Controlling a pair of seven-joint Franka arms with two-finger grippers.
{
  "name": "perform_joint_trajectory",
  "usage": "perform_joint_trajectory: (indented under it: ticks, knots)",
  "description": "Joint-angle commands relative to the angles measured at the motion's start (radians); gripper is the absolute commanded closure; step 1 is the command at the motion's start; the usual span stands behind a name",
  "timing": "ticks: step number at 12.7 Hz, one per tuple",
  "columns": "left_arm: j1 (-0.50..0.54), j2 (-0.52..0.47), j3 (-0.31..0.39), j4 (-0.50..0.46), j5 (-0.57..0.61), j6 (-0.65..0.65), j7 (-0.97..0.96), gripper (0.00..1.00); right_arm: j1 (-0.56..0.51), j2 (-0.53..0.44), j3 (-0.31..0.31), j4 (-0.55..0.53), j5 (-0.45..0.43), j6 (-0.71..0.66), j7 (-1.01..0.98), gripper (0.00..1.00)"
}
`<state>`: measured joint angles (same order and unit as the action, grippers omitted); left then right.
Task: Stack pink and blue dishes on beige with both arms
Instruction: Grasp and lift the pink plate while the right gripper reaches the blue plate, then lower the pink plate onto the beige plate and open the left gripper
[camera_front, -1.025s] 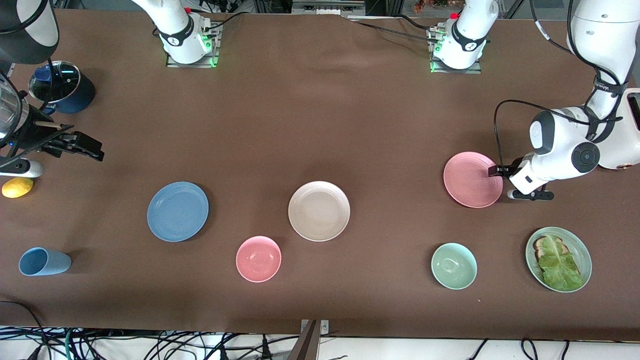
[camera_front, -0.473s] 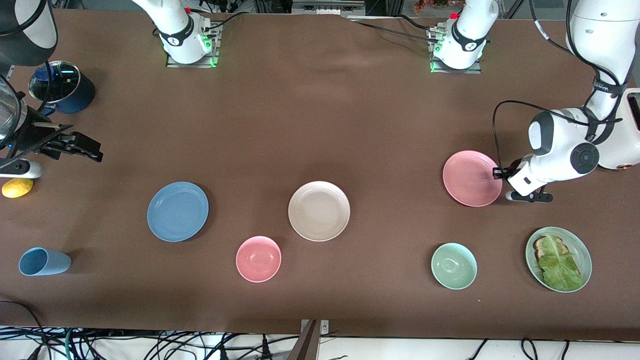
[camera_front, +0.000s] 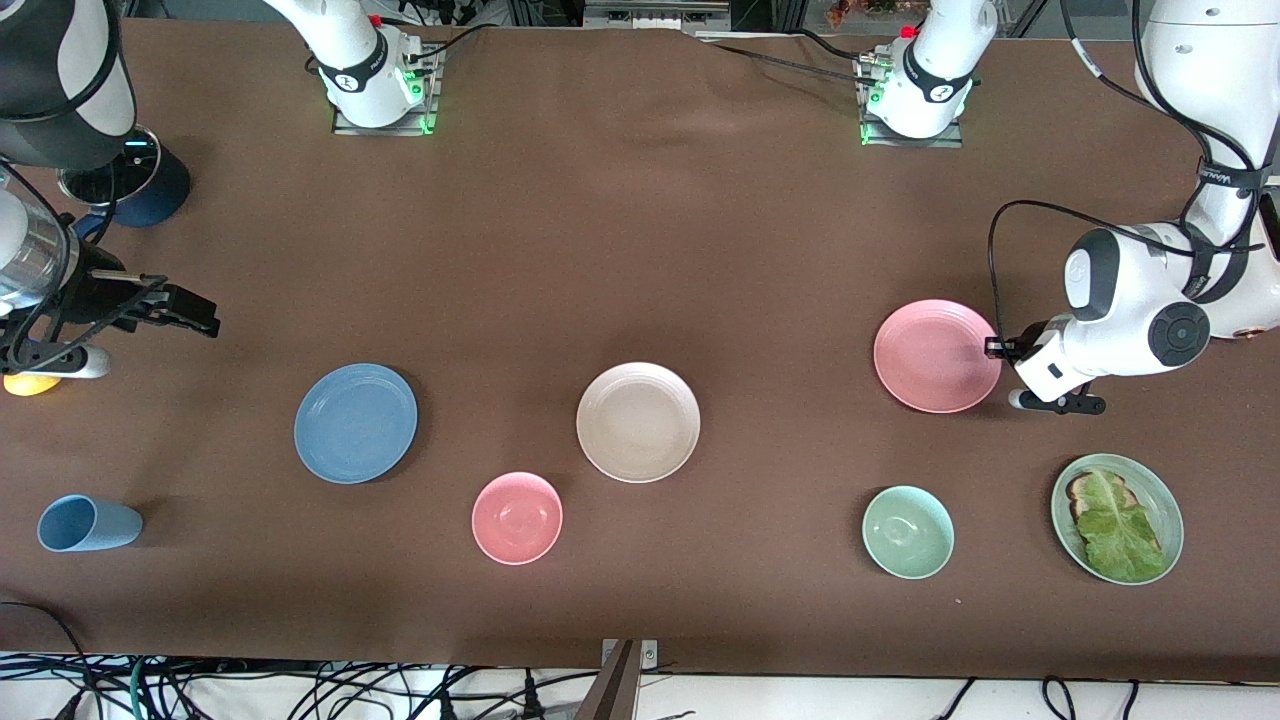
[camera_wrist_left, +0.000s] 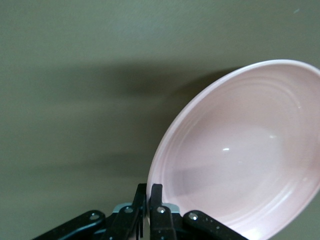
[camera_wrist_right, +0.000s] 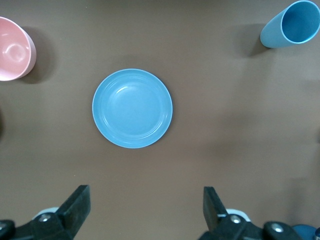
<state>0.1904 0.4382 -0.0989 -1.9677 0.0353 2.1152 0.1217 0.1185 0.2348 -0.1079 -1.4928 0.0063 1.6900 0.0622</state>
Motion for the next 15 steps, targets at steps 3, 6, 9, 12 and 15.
perform_joint_trajectory:
  ticks: [3, 6, 9, 12, 15]
  knots:
    - [-0.008, -0.039, -0.1, 0.113, -0.073, -0.187, -0.153, 1.0, 0.003, 0.115, 0.007, 0.0, 0.012, 0.045, -0.024, 0.0]
    - [-0.015, -0.024, -0.206, 0.182, -0.183, -0.193, -0.257, 1.0, 0.01, 0.158, 0.007, -0.082, 0.0, 0.19, -0.105, 0.0]
    - [-0.135, 0.074, -0.226, 0.315, -0.238, -0.184, -0.39, 1.0, 0.009, 0.158, 0.005, -0.277, 0.004, 0.432, -0.108, 0.0]
    - [-0.297, 0.232, -0.216, 0.485, -0.232, -0.167, -0.568, 1.0, -0.005, 0.169, 0.002, -0.458, 0.011, 0.661, -0.108, 0.0]
    - [-0.399, 0.275, -0.205, 0.498, -0.232, -0.074, -0.643, 1.0, -0.029, 0.193, 0.002, -0.491, 0.014, 0.741, -0.123, 0.0]
